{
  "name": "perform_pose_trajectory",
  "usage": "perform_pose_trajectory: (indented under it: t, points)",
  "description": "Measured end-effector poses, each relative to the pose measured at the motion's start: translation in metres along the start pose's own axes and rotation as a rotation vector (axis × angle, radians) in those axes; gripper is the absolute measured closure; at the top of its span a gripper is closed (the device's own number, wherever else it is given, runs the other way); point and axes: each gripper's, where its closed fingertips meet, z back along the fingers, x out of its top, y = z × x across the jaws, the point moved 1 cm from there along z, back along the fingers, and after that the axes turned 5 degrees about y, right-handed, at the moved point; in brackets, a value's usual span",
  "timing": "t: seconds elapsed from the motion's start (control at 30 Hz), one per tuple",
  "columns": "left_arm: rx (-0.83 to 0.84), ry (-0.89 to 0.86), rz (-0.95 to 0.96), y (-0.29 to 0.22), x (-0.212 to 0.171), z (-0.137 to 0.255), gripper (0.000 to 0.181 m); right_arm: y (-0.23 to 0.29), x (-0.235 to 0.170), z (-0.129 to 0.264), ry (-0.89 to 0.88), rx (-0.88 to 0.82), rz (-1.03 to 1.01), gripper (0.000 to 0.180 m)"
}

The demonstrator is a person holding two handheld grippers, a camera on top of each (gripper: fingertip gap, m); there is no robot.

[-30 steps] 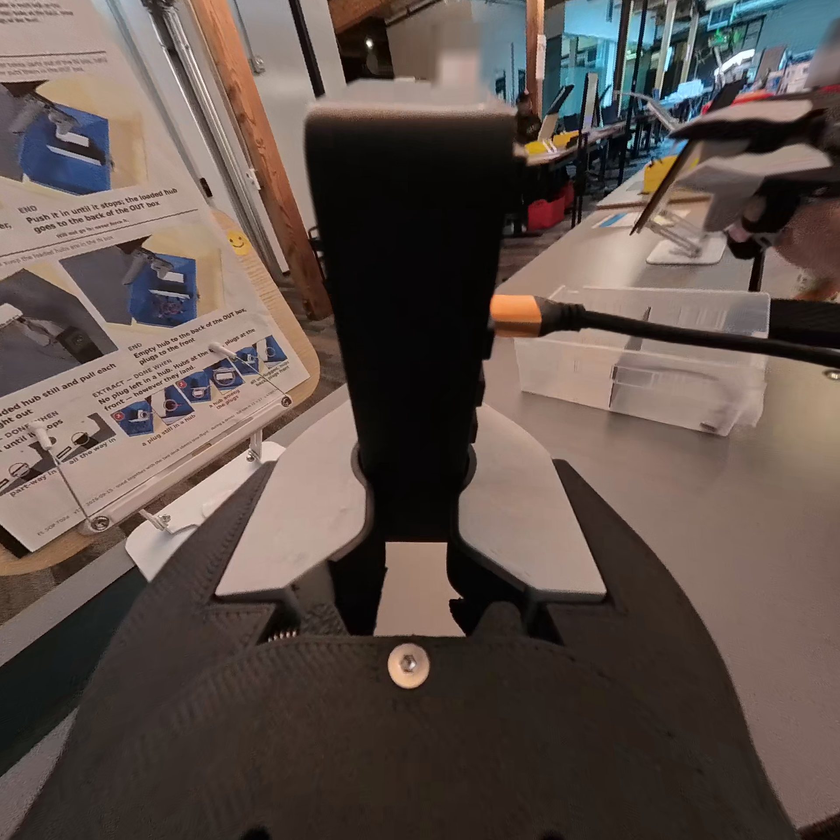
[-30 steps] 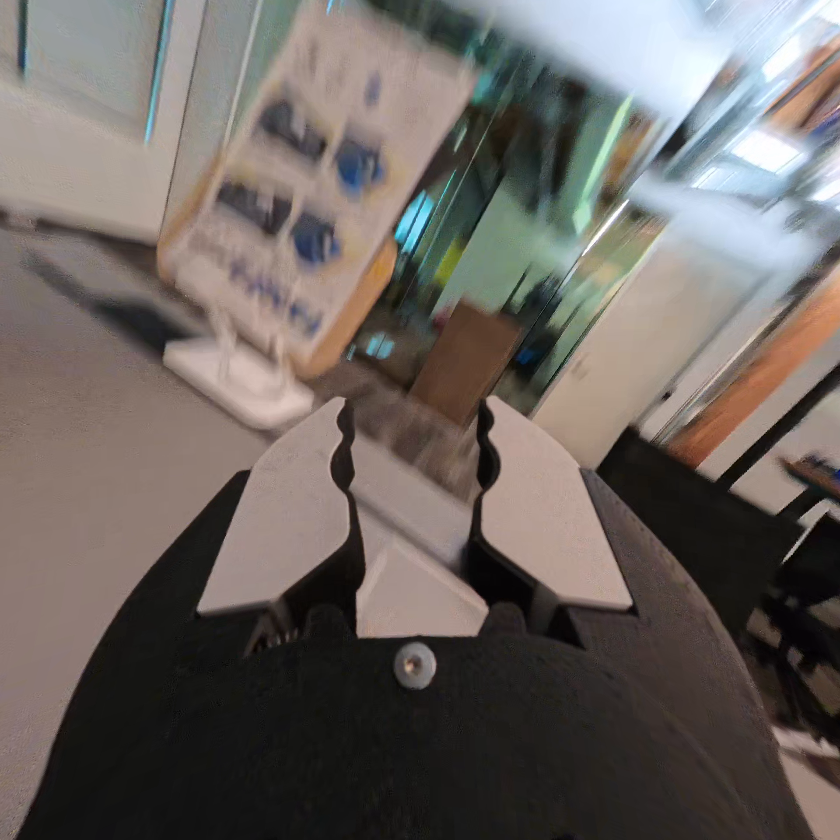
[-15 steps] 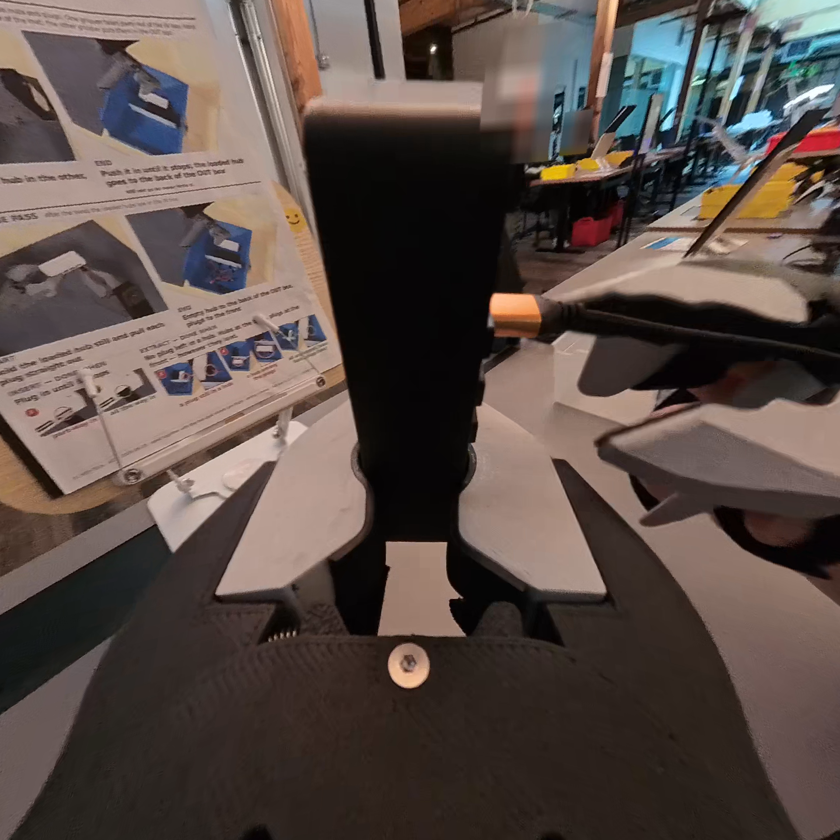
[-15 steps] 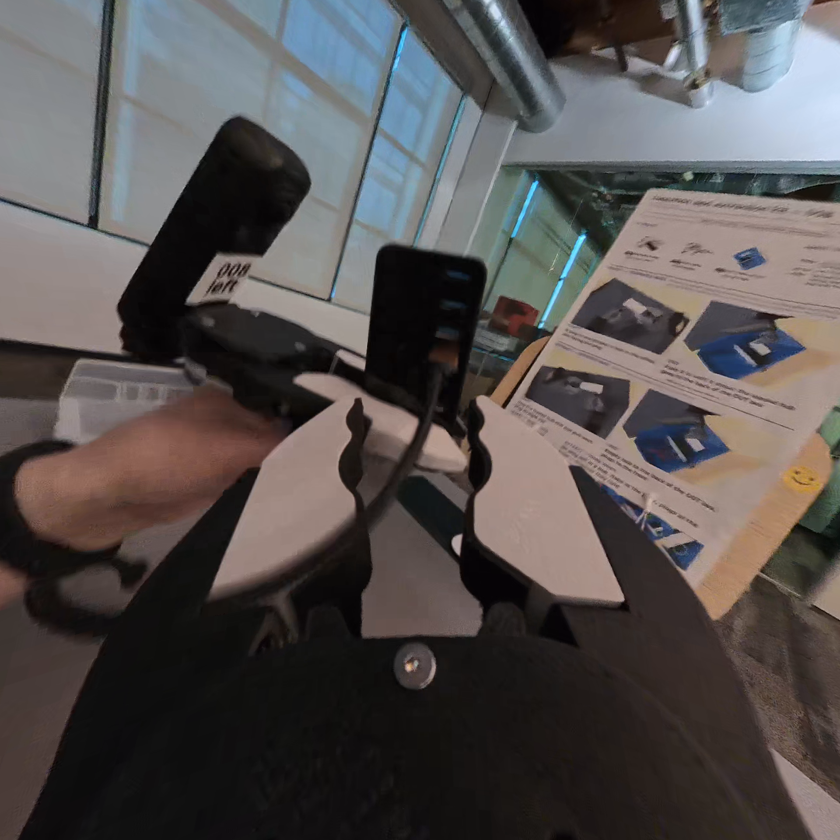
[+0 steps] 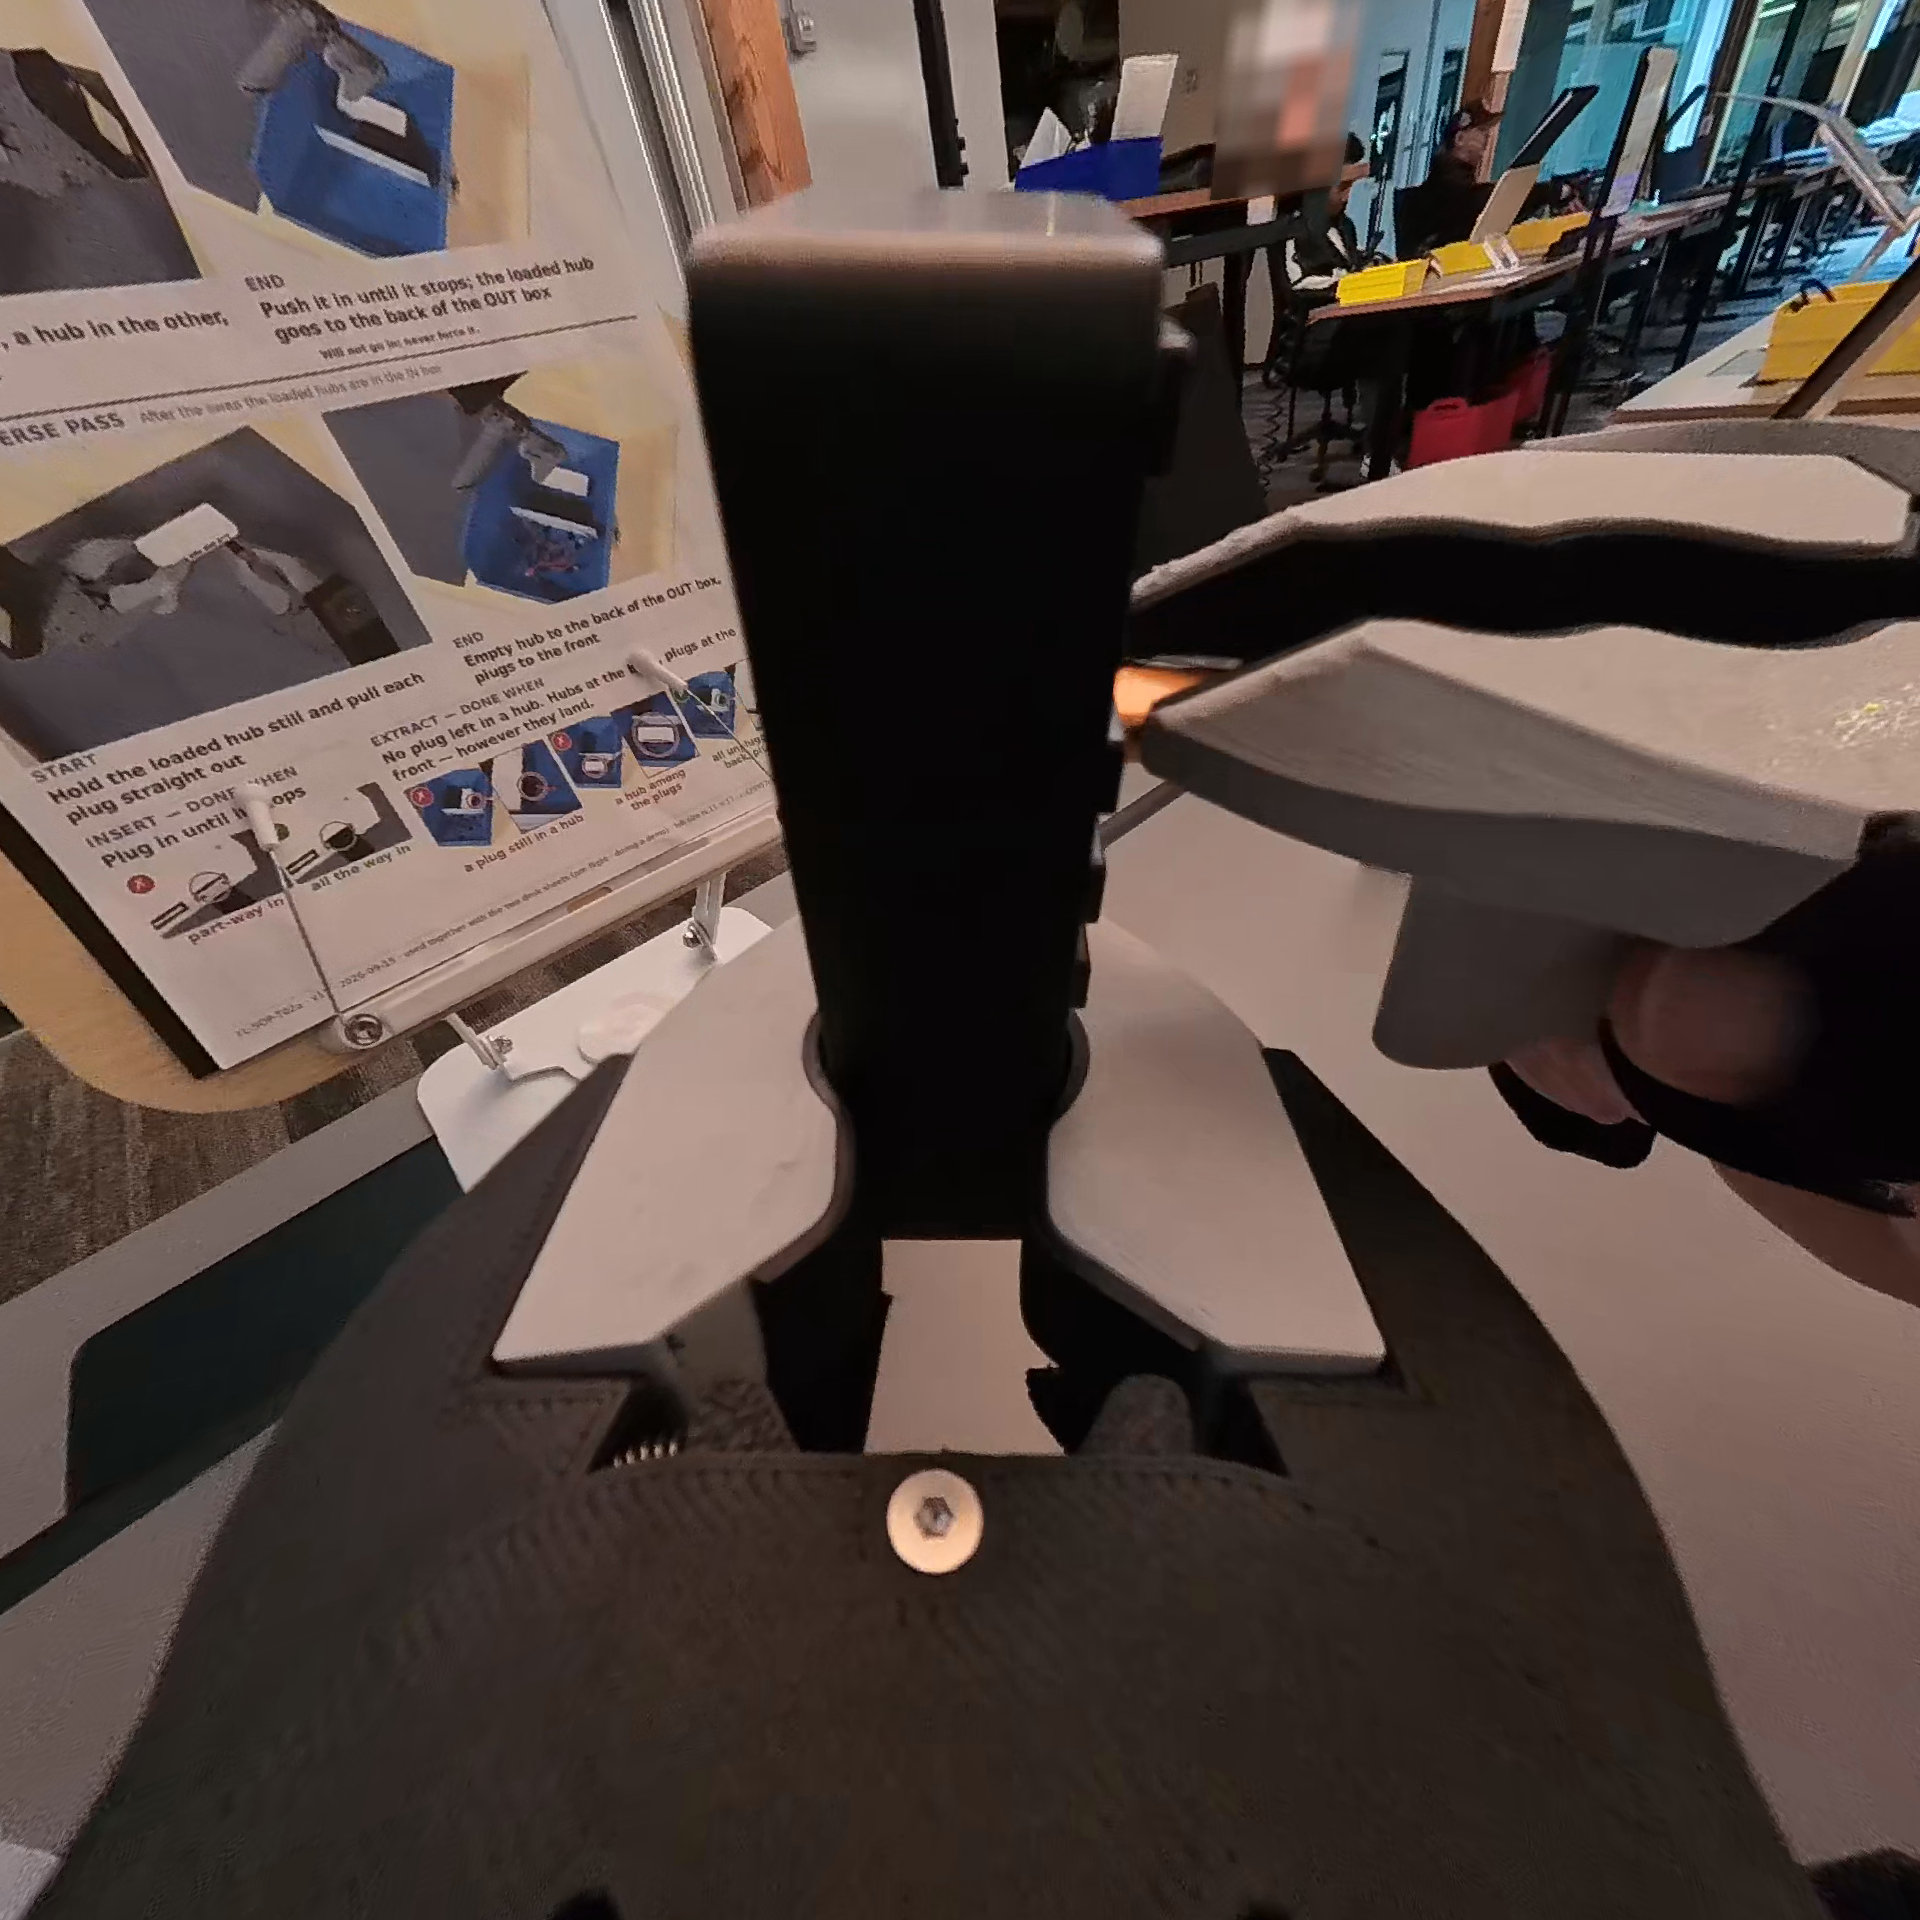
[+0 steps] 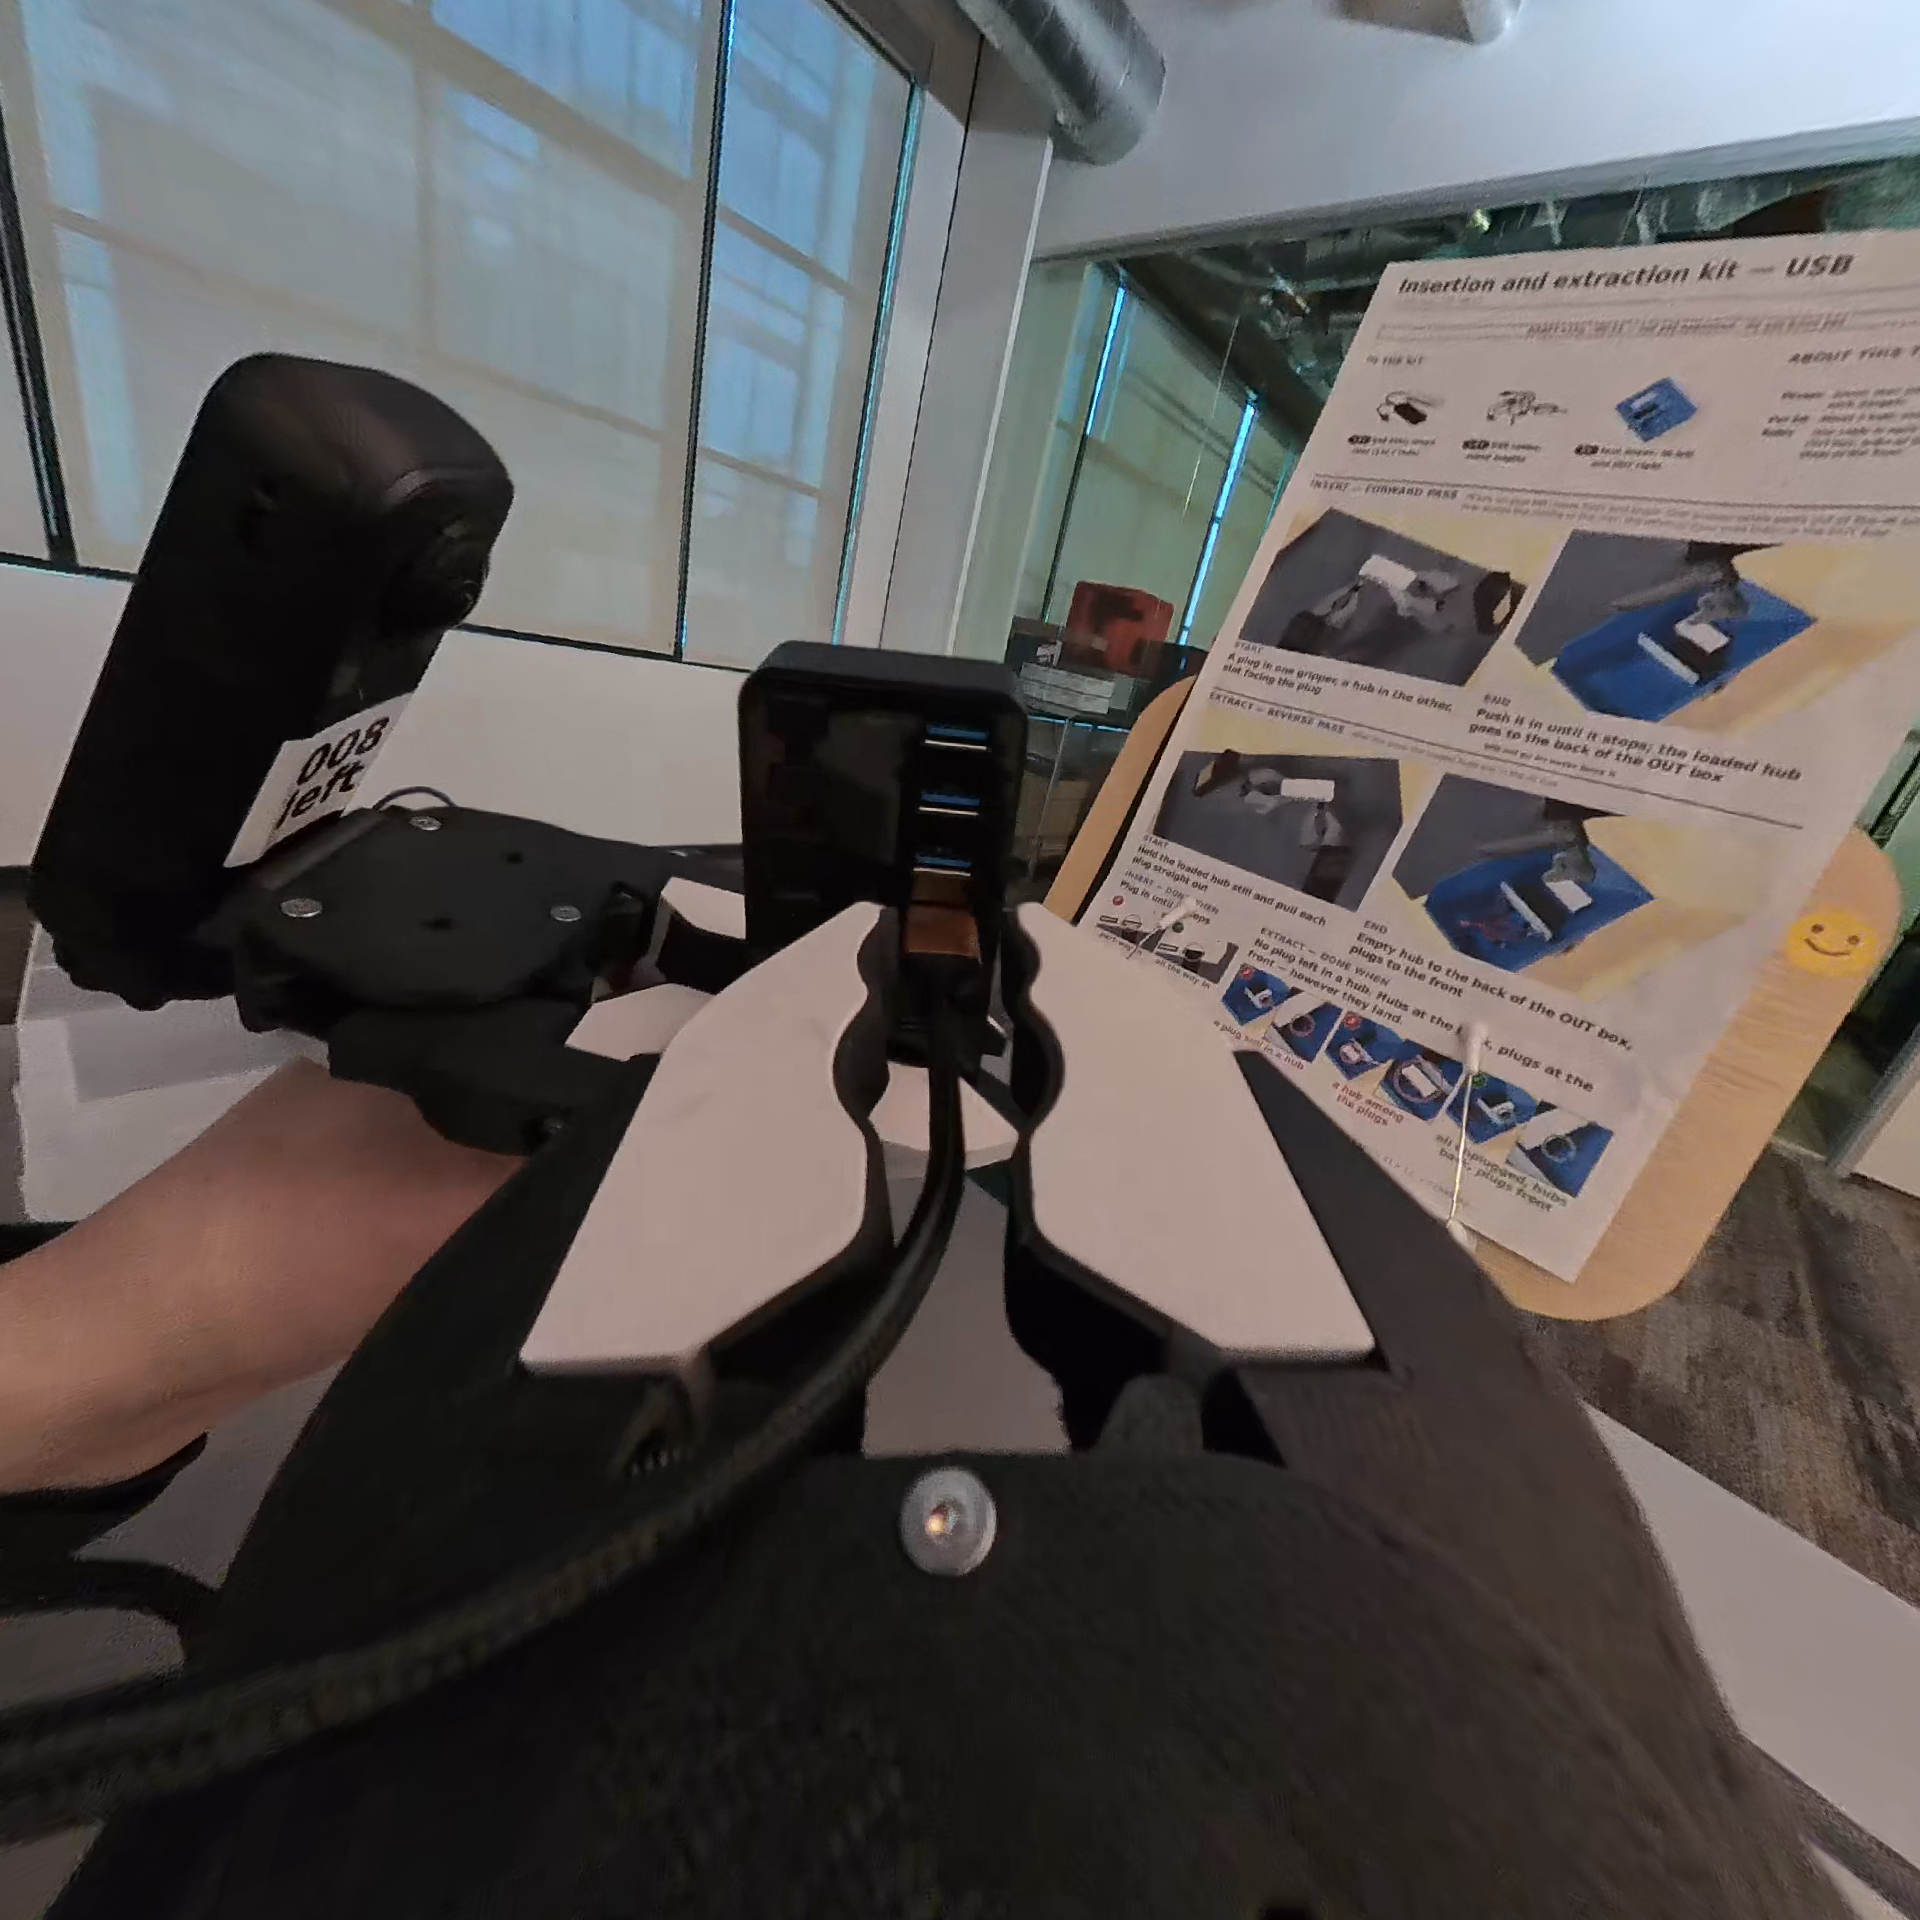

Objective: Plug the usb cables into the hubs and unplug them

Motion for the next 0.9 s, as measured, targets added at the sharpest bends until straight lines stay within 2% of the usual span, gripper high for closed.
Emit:
perform_pose_trajectory:
  t: [0.37, 0.53, 0.63, 0.77, 0.9]
  points:
    - [0.04, 0.009, -0.02, 0.004, 0.0, 0.001, 0.153, 0.003, -0.008, -0.004, 0.035, 0.041, -0.05, 0.164]
    - [0.078, -0.003, -0.026, 0.009, -0.002, 0.0, 0.152, 0.004, -0.011, -0.005, 0.016, -0.044, -0.045, 0.165]
    - [0.03, -0.001, -0.007, 0.007, -0.003, -0.001, 0.152, 0.005, -0.013, -0.005, 0.008, -0.076, -0.039, 0.165]
    - [-0.073, -0.015, 0.039, 0.002, 0.001, 0.003, 0.152, 0.008, -0.008, -0.004, 0.003, -0.008, -0.026, 0.164]
    - [-0.033, -0.018, 0.058, 0.002, 0.001, 0.0, 0.152, 0.006, -0.01, -0.002, 0.008, -0.059, -0.076, 0.165]
